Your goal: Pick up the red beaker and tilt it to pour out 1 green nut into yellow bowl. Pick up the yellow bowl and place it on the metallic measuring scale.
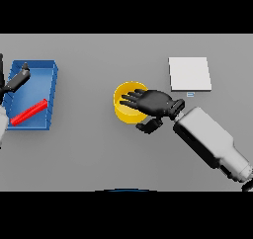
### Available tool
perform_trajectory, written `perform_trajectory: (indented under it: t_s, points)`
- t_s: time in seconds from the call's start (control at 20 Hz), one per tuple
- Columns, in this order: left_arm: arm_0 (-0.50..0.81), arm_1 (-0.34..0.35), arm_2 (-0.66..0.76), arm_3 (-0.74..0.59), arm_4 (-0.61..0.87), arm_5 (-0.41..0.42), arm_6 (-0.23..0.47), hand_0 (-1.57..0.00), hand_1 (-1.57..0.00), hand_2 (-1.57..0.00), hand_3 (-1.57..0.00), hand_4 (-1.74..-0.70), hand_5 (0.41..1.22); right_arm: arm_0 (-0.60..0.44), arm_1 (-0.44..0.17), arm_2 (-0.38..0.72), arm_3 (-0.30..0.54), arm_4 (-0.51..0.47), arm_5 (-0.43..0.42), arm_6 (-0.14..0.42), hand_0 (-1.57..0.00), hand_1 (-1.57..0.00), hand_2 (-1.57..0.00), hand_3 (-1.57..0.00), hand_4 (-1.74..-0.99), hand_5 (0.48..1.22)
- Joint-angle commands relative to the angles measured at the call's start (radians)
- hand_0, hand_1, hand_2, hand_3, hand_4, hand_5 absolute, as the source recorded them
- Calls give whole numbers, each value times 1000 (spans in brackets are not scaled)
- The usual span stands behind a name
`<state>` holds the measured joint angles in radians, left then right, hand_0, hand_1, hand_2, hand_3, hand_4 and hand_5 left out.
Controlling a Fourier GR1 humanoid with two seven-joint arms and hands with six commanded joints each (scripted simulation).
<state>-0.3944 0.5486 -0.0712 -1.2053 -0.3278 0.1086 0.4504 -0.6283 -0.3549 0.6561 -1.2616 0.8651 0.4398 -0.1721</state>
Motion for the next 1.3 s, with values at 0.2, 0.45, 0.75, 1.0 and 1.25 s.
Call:
perform_trajectory:
  t_s: [0.2,0.45,0.75,1.0,1.25]
  points:
    - [10,7,5,-3,6,-5,-9,1,1,1,1,-744,697,-57,25,37,72,27,20,-9,1,1,1,1,-1258,734]
    - [4,9,8,6,5,-2,-9,1,1,1,1,-746,698,-94,53,55,158,37,39,-1,1,1,1,-2,-1270,740]
    - [0,12,10,11,5,-3,-13,1,1,1,1,-750,701,-98,84,36,183,7,111,63,-26,-36,-71,-141,-1302,805]
    - [9,14,10,9,1,1,-14,1,1,1,1,-756,703,-96,66,42,180,-5,122,1,-993,-983,-959,-552,-1514,1064]
    - [-6,14,3,22,-4,-7,-10,1,1,1,1,-747,692,-90,62,49,162,-23,139,30,-1382,-1378,-1234,-1210,-1666,1170]
